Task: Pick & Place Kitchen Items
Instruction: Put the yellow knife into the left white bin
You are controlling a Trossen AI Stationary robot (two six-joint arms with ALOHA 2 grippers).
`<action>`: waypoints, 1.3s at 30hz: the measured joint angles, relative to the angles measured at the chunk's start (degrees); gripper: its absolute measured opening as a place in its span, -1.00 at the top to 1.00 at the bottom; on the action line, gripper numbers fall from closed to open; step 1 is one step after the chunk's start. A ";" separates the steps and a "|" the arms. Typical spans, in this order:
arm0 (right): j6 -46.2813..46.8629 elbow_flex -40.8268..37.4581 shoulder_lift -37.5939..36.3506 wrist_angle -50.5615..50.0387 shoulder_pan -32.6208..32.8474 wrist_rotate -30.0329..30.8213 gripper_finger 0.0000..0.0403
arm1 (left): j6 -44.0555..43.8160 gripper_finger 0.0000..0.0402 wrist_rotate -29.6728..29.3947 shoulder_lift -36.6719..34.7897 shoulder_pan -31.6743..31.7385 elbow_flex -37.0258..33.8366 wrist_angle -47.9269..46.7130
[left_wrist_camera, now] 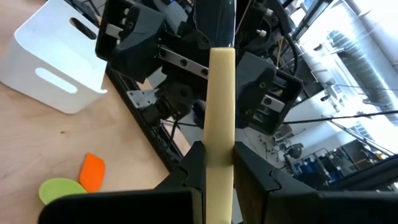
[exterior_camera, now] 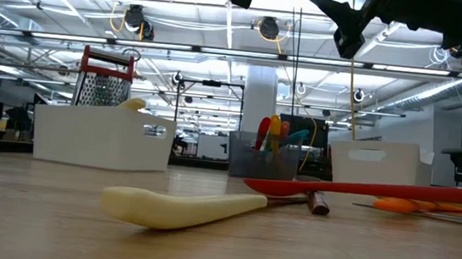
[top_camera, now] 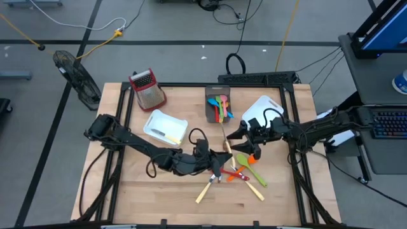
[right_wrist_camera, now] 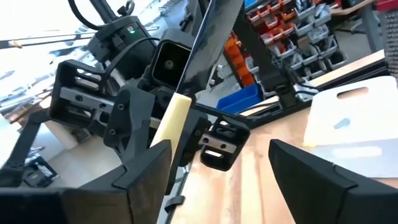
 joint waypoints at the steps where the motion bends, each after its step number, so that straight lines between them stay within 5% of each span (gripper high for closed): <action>1: 0.23 0.00 -0.02 0.12 0.02 -0.09 -0.34 | 0.10 0.79 0.05 0.00 0.00 0.00 0.05; 17: -1.56 0.00 -4.65 -5.10 -1.11 -2.03 -0.37 | -2.52 0.79 -1.01 0.00 -0.35 0.00 -1.24; 39: -1.02 6.01 2.19 -10.10 -1.42 -3.15 -0.41 | -5.34 0.79 2.98 0.00 1.01 0.00 -4.10</action>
